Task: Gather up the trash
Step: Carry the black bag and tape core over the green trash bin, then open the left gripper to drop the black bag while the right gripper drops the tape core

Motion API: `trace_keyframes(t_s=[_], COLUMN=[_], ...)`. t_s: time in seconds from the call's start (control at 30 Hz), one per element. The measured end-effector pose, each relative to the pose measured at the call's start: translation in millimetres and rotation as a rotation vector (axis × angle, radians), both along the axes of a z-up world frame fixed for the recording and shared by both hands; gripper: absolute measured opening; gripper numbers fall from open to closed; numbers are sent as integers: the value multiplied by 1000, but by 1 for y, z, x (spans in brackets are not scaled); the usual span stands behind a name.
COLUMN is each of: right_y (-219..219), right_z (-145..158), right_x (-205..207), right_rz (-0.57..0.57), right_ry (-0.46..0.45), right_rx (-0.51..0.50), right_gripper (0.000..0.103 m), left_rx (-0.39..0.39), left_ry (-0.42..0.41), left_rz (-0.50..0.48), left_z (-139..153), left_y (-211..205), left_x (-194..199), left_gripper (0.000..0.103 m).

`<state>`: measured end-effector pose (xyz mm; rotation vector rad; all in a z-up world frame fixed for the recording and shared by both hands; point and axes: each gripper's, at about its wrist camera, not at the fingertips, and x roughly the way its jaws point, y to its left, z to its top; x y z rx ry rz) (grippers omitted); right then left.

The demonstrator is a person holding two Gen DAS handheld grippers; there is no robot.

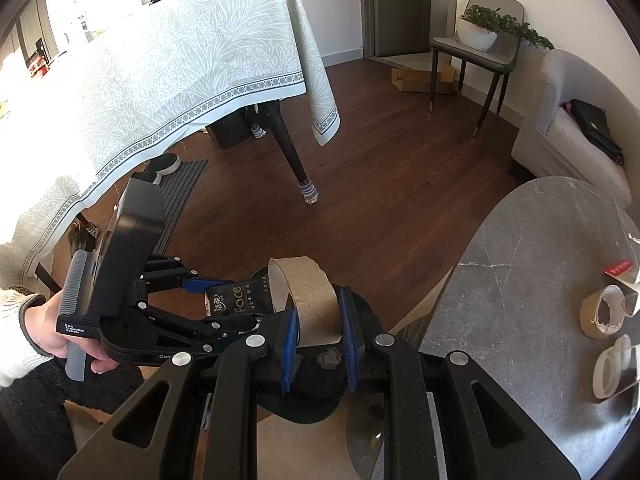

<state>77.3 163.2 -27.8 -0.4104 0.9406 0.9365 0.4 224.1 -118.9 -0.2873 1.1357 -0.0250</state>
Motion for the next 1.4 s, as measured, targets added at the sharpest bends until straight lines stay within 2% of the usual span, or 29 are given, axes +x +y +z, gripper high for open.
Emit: trace_keyframes(t_s=[0.17, 0.27, 0.4, 0.7, 1.13, 1.27, 1.4], right_y=[17, 26, 35, 51, 71, 77, 81], right_z=[-10, -16, -24, -44, -86, -102, -118], right_x=[-2, -5, -7, -4, -11, -18, -25], right_rz=[12, 24, 40, 44, 82, 104, 124], right_ry=[8, 3, 6, 6, 95, 125, 137], right_rx=[-36, -60, -80, -142, -210, -246, -288], right_gripper=[20, 20, 20, 20, 20, 20, 20], left_rx=[3, 12, 23, 20, -18, -25, -28], left_ry=[53, 63, 54, -52, -214, -245, -278], left_rz=[-46, -60, -66, 2, 124, 137, 134], left_z=[-14, -18, -20, 5, 63, 77, 92], left_y=[-2, -3, 1, 22, 65, 72, 73], left_x=[-3, -4, -9, -22, -30, -28, -27], left_gripper=[55, 63, 63, 55, 36, 29, 26])
